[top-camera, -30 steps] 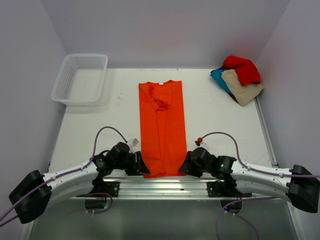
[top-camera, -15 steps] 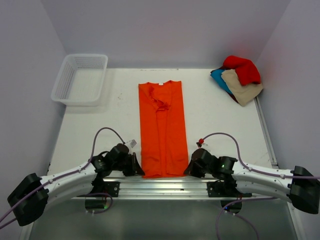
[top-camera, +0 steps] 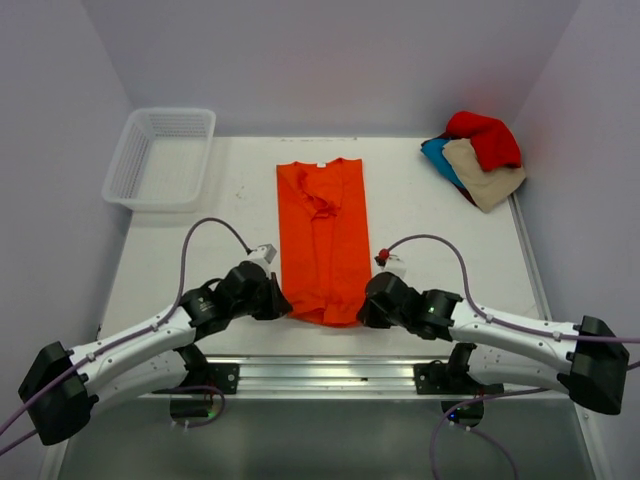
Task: Fold and stack the t-shirts
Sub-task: Fold the tshirt
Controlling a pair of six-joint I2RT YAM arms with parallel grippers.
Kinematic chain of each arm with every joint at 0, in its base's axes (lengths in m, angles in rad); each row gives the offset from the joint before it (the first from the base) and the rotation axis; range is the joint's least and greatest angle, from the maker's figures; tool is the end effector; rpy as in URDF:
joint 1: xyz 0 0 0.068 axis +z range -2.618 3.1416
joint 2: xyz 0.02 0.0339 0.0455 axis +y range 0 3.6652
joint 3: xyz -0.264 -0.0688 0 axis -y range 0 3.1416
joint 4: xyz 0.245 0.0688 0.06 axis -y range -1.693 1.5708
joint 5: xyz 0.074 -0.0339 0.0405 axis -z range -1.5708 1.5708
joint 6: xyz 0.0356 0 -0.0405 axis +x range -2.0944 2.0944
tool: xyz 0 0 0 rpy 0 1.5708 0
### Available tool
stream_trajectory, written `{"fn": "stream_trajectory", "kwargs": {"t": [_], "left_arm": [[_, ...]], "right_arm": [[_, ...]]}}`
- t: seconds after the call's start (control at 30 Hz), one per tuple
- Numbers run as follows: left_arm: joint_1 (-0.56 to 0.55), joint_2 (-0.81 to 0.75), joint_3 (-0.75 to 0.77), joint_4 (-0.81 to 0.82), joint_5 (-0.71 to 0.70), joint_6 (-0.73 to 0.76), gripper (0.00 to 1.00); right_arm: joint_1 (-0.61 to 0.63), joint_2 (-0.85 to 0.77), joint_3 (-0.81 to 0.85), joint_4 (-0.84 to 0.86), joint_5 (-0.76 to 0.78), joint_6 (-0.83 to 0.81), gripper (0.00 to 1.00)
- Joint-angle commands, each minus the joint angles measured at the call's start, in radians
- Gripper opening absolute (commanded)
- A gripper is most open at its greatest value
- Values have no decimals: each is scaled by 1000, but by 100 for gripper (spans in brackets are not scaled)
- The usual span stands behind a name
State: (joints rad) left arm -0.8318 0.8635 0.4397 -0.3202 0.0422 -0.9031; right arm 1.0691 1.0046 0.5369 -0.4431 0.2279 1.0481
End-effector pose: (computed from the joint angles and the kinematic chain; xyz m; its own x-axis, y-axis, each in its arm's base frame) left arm 0.1182 -0.1319 0.1939 -0.8788 -0.2005 -0.4331 0.1120 0.7955 -0.5955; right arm 0.0988 0.1634 0.1935 -0.8720 0.1654 -0.4607 -0.0639 0.8947 0.4421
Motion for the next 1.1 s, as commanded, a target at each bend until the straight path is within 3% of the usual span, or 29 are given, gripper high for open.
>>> {"fn": "stream_trajectory", "kwargs": {"t": [0.0, 0.33, 0.8, 1.07], "left_arm": [[-3, 48, 70, -8, -126, 90, 0], [25, 143, 166, 71, -320, 225, 0], [161, 310, 205, 346, -260, 357, 0], [272, 546, 395, 434, -174, 421, 0]], "right_arm": [[-30, 34, 93, -22, 120, -108, 0], [-211, 141, 213, 43, 111, -287, 0], [-322, 330, 342, 175, 79, -407, 0], [-428, 566, 543, 211, 51, -485, 0]]}}
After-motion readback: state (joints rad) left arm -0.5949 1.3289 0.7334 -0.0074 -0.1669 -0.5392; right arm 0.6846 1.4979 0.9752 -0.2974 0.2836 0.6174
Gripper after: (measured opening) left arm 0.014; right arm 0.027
